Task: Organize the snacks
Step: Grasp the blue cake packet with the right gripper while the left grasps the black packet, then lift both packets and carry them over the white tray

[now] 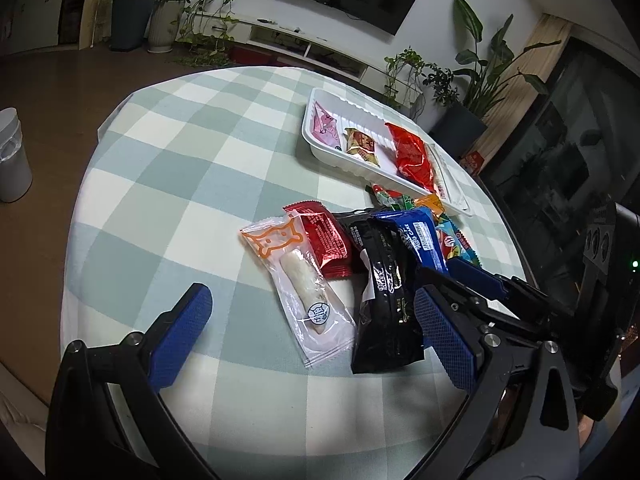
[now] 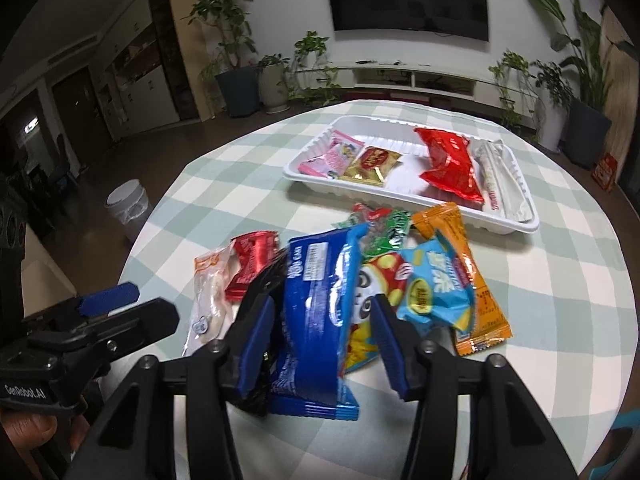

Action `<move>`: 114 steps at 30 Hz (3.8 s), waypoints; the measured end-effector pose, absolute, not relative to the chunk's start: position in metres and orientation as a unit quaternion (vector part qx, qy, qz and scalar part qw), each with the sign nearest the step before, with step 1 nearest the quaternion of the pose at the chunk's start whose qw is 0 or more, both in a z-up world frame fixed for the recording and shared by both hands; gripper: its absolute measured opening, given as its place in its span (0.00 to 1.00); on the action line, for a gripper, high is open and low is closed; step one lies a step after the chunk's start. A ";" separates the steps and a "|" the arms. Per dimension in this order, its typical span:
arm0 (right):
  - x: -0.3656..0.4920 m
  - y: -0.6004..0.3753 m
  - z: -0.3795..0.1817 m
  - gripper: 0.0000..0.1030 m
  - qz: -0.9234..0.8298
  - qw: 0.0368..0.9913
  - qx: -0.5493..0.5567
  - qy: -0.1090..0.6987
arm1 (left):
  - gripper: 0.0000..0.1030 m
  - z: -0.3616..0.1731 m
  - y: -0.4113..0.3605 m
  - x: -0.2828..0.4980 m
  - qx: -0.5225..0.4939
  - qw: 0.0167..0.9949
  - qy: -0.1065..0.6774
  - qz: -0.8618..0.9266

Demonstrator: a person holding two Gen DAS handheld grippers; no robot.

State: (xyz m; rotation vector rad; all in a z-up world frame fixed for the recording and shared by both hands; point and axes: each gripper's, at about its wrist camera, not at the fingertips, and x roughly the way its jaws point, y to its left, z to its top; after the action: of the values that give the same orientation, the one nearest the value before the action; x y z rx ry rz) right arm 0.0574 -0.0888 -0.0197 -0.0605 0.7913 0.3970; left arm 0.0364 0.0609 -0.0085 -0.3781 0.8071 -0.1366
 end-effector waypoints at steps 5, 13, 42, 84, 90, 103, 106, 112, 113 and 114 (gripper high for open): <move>0.059 -0.085 -0.025 0.46 0.186 0.900 -0.048 0.391 | 0.99 -0.008 0.059 0.035 -0.180 0.901 0.389 -0.067; 0.059 -0.079 -0.032 0.41 0.185 0.896 -0.066 0.399 | 0.99 -0.008 0.057 0.035 -0.177 0.900 0.391 -0.070; 0.059 -0.131 0.006 0.29 0.183 0.910 0.039 0.369 | 0.69 -0.019 -0.013 0.086 -0.048 0.866 0.488 -0.096; 0.059 -0.161 0.022 0.29 0.197 0.909 0.095 0.354 | 0.30 -0.030 -0.046 0.125 0.029 0.837 0.531 -0.129; 0.060 -0.162 0.019 0.29 0.193 0.909 0.094 0.358 | 0.21 -0.029 -0.036 0.114 0.002 0.841 0.523 -0.140; 0.061 -0.164 0.015 0.29 0.188 0.909 0.102 0.357 | 0.20 -0.015 -0.002 0.079 -0.089 0.847 0.495 -0.171; 0.060 -0.167 0.016 0.29 0.191 0.909 0.112 0.353 | 0.20 -0.009 0.011 0.072 -0.127 0.847 0.484 -0.183; 0.063 -0.178 0.016 0.29 0.190 0.905 0.144 0.353 | 0.20 0.011 0.030 0.067 -0.162 0.852 0.458 -0.195; 0.065 -0.180 0.014 0.29 0.189 0.903 0.150 0.356 | 0.20 0.014 0.032 0.067 -0.166 0.853 0.454 -0.198; 0.066 -0.182 0.013 0.29 0.188 0.901 0.156 0.358 | 0.20 0.017 0.034 0.069 -0.170 0.853 0.450 -0.201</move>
State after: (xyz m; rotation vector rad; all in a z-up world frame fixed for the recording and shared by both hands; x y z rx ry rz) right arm 0.0661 -0.1816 0.0130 0.3232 0.7409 0.3889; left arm 0.0686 0.0341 0.0171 -0.3581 0.9475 -0.4226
